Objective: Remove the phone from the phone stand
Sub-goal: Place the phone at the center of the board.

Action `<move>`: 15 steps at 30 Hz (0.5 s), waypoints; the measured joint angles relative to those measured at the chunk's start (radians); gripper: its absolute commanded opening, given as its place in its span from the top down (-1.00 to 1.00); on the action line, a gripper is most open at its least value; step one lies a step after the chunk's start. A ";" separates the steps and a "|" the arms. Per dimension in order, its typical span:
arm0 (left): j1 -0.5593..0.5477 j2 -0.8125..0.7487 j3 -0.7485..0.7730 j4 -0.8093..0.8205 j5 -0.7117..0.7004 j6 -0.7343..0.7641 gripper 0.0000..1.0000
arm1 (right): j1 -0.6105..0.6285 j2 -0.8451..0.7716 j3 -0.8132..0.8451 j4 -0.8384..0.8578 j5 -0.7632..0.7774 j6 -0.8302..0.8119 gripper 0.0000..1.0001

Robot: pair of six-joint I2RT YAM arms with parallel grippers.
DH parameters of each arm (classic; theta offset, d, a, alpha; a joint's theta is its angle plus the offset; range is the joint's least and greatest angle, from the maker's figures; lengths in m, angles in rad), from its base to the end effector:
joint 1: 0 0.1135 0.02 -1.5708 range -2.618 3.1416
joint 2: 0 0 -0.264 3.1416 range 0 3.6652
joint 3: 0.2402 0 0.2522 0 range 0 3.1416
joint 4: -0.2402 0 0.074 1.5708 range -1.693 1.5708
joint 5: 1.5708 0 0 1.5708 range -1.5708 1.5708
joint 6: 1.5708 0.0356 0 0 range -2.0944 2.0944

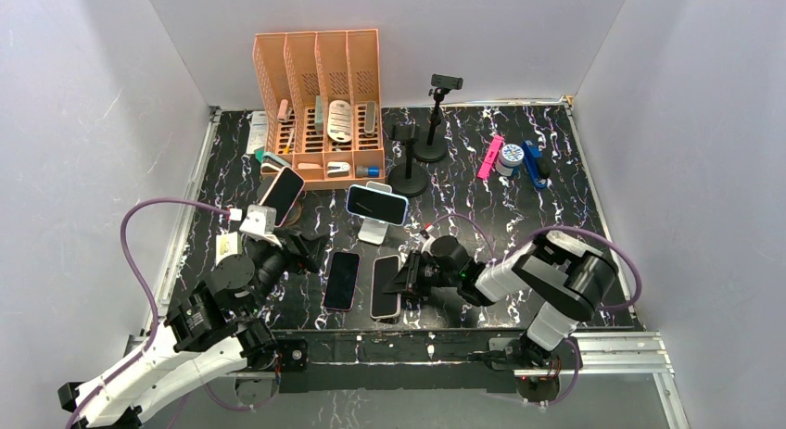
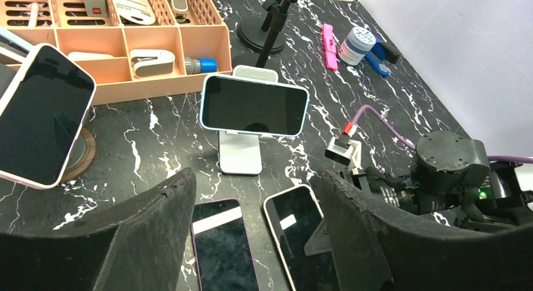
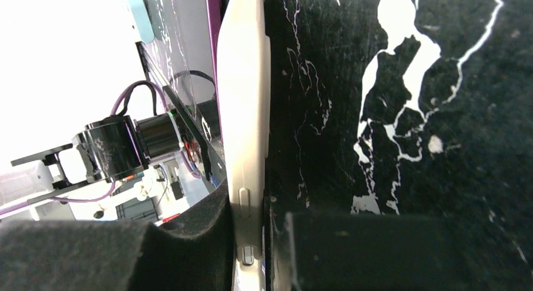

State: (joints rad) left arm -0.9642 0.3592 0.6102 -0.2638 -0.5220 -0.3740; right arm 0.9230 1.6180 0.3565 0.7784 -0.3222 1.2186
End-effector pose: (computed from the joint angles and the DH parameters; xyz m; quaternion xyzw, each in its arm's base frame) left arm 0.0716 -0.0721 0.3239 0.0265 0.7105 -0.2770 0.6463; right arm 0.1477 0.2138 0.1121 0.0423 0.8477 0.5140 0.1244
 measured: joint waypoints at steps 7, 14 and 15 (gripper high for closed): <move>0.000 0.008 0.000 0.000 0.014 0.001 -0.38 | 0.012 0.078 0.038 0.063 -0.006 0.027 0.97; 0.000 0.009 0.000 0.000 0.014 0.007 -0.38 | 0.020 0.097 0.055 0.069 0.009 0.034 0.41; 0.000 0.009 0.000 0.000 0.014 0.007 -0.38 | 0.020 0.097 0.055 0.069 0.010 0.035 0.32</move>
State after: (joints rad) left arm -0.9642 0.3679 0.6102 -0.2638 -0.5079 -0.3668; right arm 0.9432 1.7145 0.4118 0.8474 -0.3119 1.2533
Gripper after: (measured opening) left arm 0.690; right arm 0.241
